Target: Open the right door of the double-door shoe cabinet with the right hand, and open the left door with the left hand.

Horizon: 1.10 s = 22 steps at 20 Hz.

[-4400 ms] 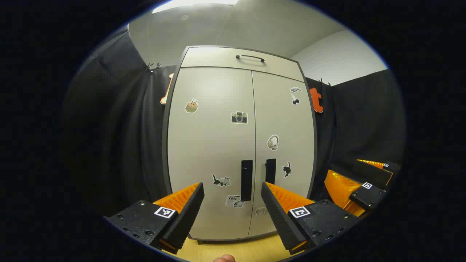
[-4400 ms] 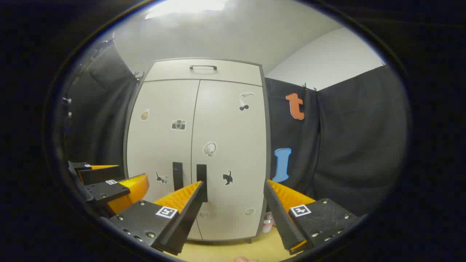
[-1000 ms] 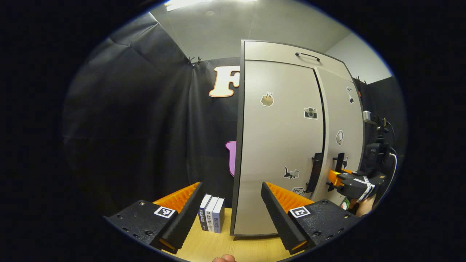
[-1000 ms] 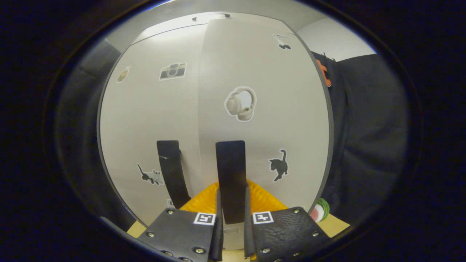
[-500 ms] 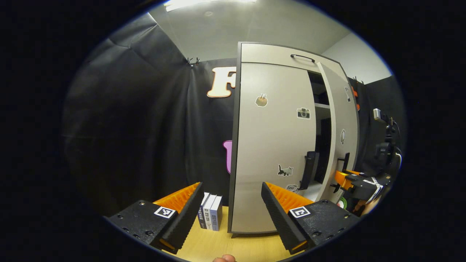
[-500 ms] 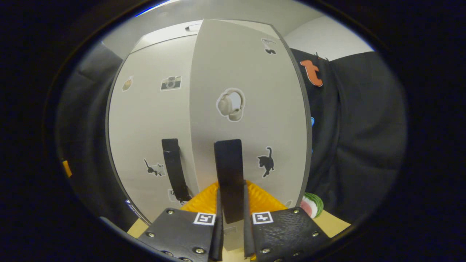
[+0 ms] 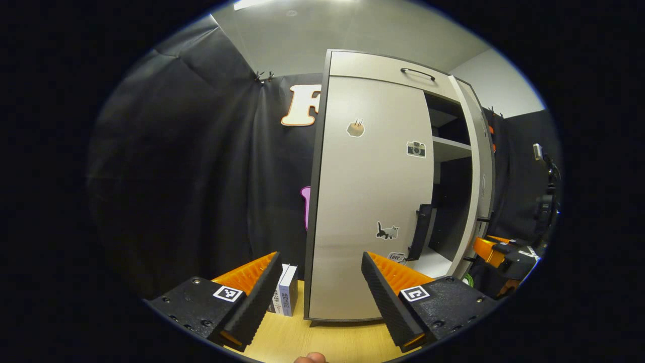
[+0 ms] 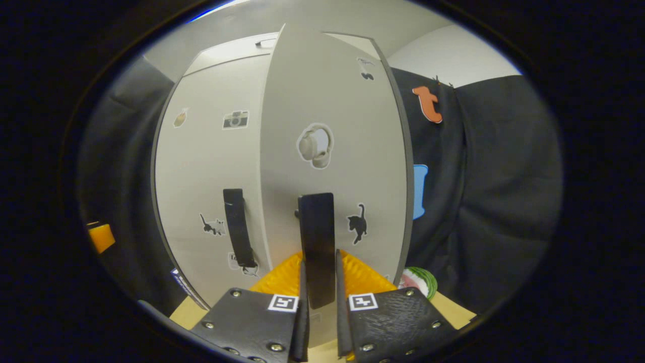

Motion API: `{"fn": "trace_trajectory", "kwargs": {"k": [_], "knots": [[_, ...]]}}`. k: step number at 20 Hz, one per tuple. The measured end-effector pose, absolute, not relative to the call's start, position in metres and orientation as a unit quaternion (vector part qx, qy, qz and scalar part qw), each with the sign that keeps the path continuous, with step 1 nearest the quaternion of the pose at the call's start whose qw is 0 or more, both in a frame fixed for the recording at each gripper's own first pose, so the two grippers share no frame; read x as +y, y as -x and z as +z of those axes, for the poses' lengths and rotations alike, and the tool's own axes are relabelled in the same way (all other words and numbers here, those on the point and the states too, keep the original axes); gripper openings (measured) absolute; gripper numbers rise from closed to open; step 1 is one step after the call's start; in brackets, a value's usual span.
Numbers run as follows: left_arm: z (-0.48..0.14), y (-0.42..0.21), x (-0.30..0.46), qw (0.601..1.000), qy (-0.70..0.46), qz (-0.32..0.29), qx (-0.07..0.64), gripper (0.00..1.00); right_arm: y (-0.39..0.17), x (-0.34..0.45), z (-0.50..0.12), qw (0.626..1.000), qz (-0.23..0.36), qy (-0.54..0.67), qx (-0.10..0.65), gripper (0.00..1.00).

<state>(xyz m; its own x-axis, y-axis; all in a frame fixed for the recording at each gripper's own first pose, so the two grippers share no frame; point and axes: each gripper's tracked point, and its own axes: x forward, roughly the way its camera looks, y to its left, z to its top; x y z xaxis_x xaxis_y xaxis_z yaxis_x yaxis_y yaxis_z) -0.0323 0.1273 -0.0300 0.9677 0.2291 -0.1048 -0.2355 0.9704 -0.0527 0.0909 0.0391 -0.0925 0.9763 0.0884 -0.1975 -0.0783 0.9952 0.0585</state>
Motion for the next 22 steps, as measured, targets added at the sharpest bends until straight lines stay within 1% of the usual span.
{"fn": "trace_trajectory", "kwargs": {"k": [3,9,13,17,19,20,21,22], "knots": [[-0.033,0.028,0.12,0.992,0.027,0.112,0.051,0.98,-0.082,0.026,-0.09,0.995,0.038,-0.008,0.095,0.22],[-0.039,0.018,0.101,0.993,0.038,0.095,0.056,0.98,-0.07,0.006,-0.088,0.995,0.031,-0.013,0.099,0.22],[-0.043,0.015,0.09,0.994,0.038,0.087,0.058,0.98,-0.061,-0.015,-0.085,0.995,0.012,0.005,0.096,0.22],[-0.042,0.013,0.076,0.995,0.041,0.076,0.056,0.98,-0.052,-0.043,-0.084,0.994,-0.005,-0.021,0.108,0.22],[-0.04,0.012,0.064,0.995,0.048,0.066,0.051,0.98,-0.049,-0.05,-0.084,0.992,0.001,-0.043,0.116,0.22],[-0.039,0.012,0.057,0.996,0.051,0.06,0.049,0.96,-0.049,-0.052,-0.084,0.992,0.004,-0.05,0.119,0.23],[-0.04,0.011,0.051,0.996,0.053,0.054,0.049,0.96,-0.049,-0.052,-0.085,0.992,0.008,-0.047,0.119,0.22],[-0.041,0.011,0.046,0.996,0.052,0.049,0.052,0.99,-0.05,-0.053,-0.085,0.992,0.008,-0.04,0.119,0.22]]}}
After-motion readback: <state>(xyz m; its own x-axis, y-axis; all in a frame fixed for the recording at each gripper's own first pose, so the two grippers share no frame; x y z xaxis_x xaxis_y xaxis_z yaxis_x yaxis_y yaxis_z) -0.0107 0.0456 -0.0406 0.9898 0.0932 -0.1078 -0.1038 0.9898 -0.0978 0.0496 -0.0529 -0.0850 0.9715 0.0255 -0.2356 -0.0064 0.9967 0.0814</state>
